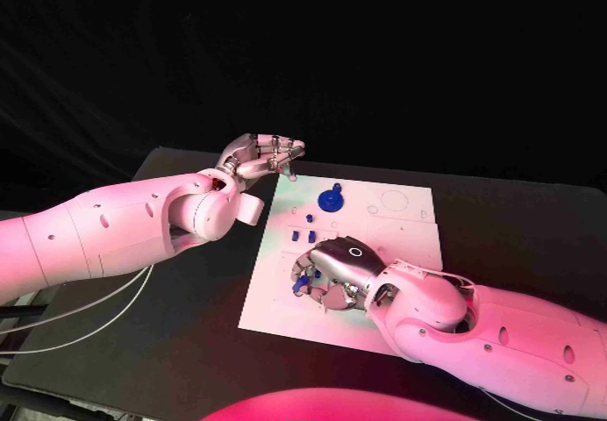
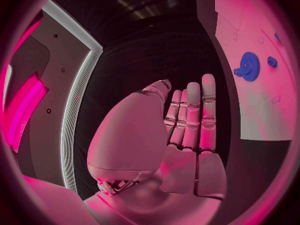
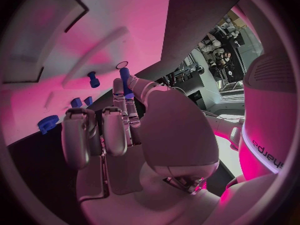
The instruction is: Assemble the parts on the task board
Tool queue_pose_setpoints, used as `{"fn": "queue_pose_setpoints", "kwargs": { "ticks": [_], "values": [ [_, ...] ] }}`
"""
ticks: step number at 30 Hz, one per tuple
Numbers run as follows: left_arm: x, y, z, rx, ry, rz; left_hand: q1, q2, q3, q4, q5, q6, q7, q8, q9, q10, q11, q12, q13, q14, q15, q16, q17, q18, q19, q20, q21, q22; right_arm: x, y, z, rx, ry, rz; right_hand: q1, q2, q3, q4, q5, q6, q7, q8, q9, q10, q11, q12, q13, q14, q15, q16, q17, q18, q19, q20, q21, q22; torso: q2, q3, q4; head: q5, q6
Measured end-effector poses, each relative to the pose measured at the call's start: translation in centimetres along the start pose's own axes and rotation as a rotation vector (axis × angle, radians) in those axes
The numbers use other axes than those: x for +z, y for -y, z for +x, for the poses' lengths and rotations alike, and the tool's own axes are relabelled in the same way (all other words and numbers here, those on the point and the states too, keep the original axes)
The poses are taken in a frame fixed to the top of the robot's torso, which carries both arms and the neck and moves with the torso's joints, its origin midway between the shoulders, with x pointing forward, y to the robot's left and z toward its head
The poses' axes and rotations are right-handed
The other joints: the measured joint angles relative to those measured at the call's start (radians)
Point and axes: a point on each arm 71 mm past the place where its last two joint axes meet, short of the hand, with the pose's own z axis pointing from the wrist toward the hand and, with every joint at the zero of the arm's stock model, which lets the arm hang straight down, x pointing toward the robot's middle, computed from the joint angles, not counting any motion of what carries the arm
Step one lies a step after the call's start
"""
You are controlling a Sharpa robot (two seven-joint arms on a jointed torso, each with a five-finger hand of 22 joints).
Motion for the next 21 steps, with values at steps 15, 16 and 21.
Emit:
{"fn": "queue_pose_setpoints", "kwargs": {
  "ticks": [15, 16, 21],
  "values": [
    [-0.01, -0.01, -0.02, 0.000, 0.000, -0.002, 0.000, 0.000, 0.000, 0.000, 0.000, 0.000, 0.000, 0.000, 0.000, 0.000, 0.000, 0.000, 0.000, 0.000, 0.000, 0.000, 0.000, 0.000, 0.000, 0.000, 0.000, 0.000, 0.39, -0.11, 0.42, -0.026, -0.024, -0.006, -0.004, -0.004, 0.001, -0.001, 0.000, -0.001, 0.002, -0.005, 0.038, 0.002, 0.002, 0.000, 0.000, 0.000, 0.000, 0.000, 0.000, 0.000, 0.000, 0.000, 0.000, 0.000, 0.000, 0.0006, -0.0002, 0.004, -0.007],
    [-0.01, -0.01, -0.03, 0.000, 0.000, -0.002, 0.000, 0.000, 0.000, 0.000, 0.000, 0.000, 0.000, 0.000, 0.000, 0.000, 0.000, 0.000, 0.000, 0.000, 0.000, 0.000, 0.000, 0.000, 0.000, 0.000, 0.000, 0.000, 0.38, -0.12, 0.42, -0.028, -0.025, -0.007, -0.004, -0.004, 0.001, -0.001, 0.000, -0.002, 0.003, -0.005, 0.047, 0.002, 0.002, 0.000, 0.000, 0.000, 0.000, 0.000, 0.000, 0.000, 0.000, 0.000, 0.000, 0.000, 0.000, 0.0006, -0.0001, 0.004, -0.007],
    [-0.04, -0.01, -0.09, 0.001, 0.001, -0.002, 0.000, 0.000, 0.000, 0.000, 0.000, 0.000, 0.000, 0.000, 0.000, 0.000, 0.000, 0.000, 0.000, 0.000, 0.000, 0.000, 0.000, 0.000, 0.000, 0.000, 0.000, 0.000, 0.23, 0.02, 0.55, -0.047, -0.031, -0.001, -0.007, -0.007, 0.001, -0.001, -0.001, -0.002, 0.003, -0.004, 0.052, 0.002, 0.002, 0.000, 0.000, 0.000, 0.000, 0.000, 0.000, 0.000, 0.000, 0.000, 0.000, 0.000, 0.000, 0.0008, 0.0005, 0.004, -0.009]
  ]
}}
